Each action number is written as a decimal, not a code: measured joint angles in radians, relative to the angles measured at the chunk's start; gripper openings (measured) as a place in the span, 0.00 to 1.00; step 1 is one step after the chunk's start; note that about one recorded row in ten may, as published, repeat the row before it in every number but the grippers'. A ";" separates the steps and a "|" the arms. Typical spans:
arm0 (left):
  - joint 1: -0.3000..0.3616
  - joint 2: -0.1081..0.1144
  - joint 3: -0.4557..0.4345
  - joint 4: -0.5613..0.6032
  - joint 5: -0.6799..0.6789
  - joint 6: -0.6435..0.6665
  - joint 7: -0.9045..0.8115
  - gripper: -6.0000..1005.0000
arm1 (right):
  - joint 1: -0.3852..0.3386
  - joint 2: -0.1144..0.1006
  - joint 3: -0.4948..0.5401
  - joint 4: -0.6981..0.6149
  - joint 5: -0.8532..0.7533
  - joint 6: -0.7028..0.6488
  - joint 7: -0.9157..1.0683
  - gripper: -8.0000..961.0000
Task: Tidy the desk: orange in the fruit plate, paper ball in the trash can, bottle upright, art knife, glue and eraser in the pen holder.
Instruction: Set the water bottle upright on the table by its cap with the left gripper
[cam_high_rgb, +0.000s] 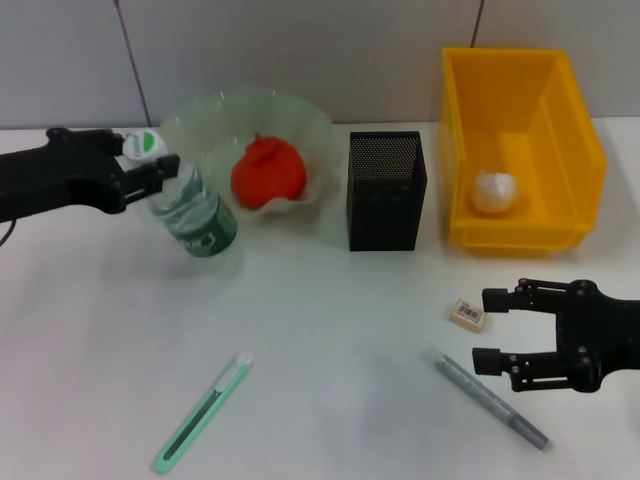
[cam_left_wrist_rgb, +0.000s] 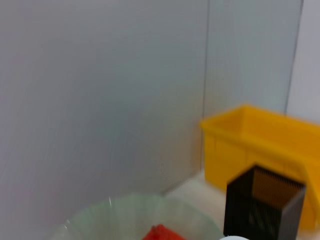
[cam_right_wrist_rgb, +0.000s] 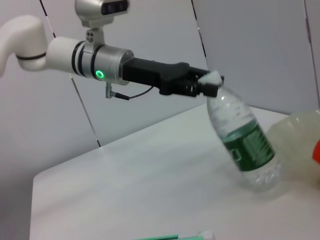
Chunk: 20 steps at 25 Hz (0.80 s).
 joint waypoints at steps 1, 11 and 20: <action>0.012 -0.001 0.002 -0.007 -0.032 -0.006 0.017 0.44 | 0.002 0.000 0.000 0.002 0.000 0.001 0.000 0.87; 0.036 -0.003 0.016 -0.134 -0.193 -0.019 0.140 0.44 | 0.025 0.000 0.000 0.018 0.000 0.005 0.000 0.87; 0.024 -0.001 0.007 -0.191 -0.236 -0.042 0.202 0.45 | 0.032 -0.002 0.000 0.033 0.000 0.007 -0.005 0.87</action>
